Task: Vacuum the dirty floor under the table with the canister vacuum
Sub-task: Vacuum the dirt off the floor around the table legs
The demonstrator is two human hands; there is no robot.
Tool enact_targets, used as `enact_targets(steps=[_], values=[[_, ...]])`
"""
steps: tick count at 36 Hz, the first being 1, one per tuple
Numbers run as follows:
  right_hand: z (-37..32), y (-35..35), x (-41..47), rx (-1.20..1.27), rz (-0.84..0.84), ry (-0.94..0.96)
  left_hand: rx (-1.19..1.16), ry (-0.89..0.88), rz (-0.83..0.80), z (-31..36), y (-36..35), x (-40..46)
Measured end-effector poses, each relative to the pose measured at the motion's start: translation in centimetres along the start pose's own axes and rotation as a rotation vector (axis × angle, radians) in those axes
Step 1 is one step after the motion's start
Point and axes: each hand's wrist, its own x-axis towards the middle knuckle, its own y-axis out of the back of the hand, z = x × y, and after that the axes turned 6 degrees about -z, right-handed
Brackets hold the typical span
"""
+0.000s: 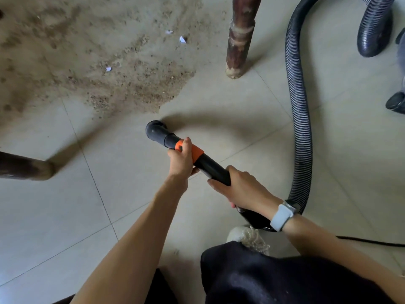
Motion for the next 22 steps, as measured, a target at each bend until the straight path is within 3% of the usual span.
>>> enact_targets(steps=[5, 12, 22], values=[[2.3, 1.0, -1.3, 0.12, 0.002, -0.056, -0.014, -0.024, -0.06, -0.8, -2.8, -1.3], [2.4, 2.1, -0.5, 0.188, 0.137, -0.091, 0.031, -0.034, -0.15, 2.0, -5.8, -0.6], [-1.1, 0.6, 2.7, 0.186, 0.059, -0.027, 0.057, -0.052, -0.081, 3.6, -1.3, 1.9]])
